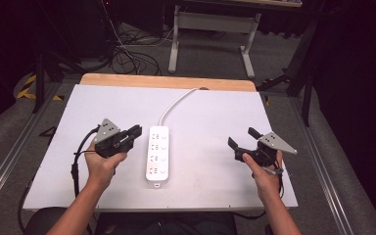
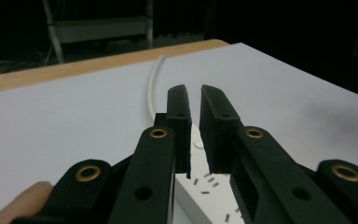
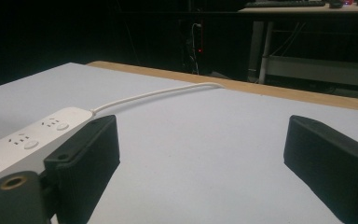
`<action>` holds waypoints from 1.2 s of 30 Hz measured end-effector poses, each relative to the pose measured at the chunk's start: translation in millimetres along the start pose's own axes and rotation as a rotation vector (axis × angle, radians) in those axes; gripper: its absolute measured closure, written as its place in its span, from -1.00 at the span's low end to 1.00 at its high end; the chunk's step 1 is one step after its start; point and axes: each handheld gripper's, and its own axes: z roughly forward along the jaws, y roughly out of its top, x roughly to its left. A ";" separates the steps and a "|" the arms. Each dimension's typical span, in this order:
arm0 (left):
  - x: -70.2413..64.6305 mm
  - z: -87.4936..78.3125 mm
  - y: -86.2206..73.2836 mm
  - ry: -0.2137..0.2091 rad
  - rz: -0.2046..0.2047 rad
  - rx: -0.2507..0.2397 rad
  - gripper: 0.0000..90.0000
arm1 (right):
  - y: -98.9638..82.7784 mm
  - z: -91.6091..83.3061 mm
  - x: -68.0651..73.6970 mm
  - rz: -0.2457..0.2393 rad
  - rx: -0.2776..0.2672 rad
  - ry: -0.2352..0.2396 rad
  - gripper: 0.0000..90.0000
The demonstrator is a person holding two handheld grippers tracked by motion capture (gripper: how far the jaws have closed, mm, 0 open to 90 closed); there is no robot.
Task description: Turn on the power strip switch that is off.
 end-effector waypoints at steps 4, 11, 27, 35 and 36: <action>12.4 -15.4 2.3 0.059 -0.034 -0.056 0.78 | -0.1 0.3 0.0 0.000 0.001 0.001 -0.75; 27.3 -30.7 2.9 0.157 -0.048 -0.101 0.63 | 0.0 1.2 0.6 0.000 0.001 0.002 -0.75; 29.3 -36.8 3.2 0.272 -0.018 -0.148 0.30 | -0.2 1.3 0.5 0.001 -0.002 0.006 -0.75; 34.1 -36.1 1.9 0.313 -0.036 -0.140 -0.01 | -0.2 1.1 0.6 0.004 -0.002 0.004 -0.75; 34.8 -36.2 1.8 0.315 -0.033 -0.136 -0.03 | -0.2 1.1 0.5 0.004 -0.002 0.004 -0.75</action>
